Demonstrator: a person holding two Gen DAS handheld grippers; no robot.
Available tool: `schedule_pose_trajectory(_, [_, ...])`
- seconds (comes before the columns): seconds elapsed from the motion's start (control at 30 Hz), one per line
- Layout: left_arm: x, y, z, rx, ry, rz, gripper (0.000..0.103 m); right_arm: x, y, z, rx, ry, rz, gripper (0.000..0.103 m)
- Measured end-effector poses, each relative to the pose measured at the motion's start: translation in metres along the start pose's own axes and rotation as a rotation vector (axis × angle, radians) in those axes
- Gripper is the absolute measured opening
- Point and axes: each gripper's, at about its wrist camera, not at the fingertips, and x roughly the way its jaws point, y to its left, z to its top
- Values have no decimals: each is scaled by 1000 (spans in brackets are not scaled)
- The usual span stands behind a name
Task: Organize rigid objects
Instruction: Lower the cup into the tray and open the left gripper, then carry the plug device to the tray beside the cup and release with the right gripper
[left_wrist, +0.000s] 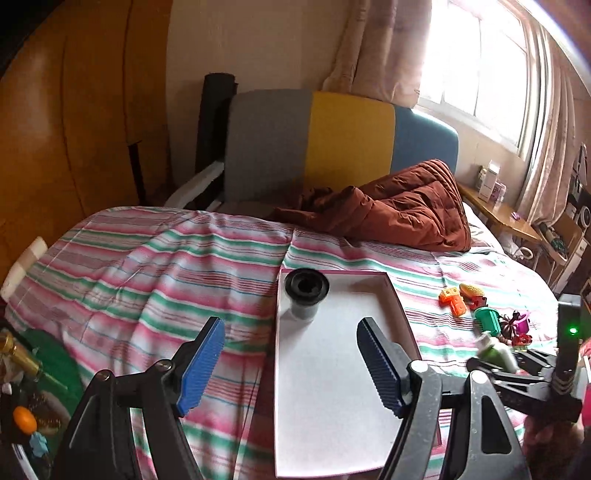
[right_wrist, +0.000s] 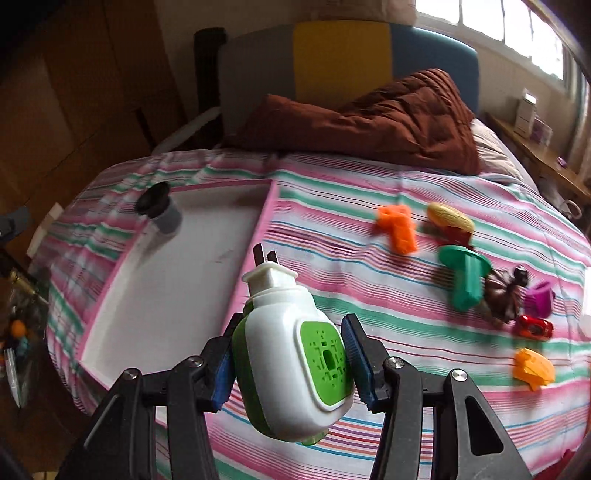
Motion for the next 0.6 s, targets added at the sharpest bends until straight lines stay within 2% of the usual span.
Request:
schedule_pose_trajectory(0.17, [-17, 8, -9, -30, -13, 35, 75, 5, 41, 12, -52, -19, 69, 53])
schedule_pose_trajectory(0.33, [-30, 17, -14, -39, -18, 65, 75, 23, 81, 26, -84, -2, 126, 53])
schedule_pose_trajectory(0.47, [-38, 24, -19, -55, -23, 71, 75, 44, 103, 34, -62, 20, 146, 53])
schedule_pose_trajectory(0.6, [-41, 33, -22, -73, -22, 77, 75, 64, 120, 40, -64, 45, 117, 53])
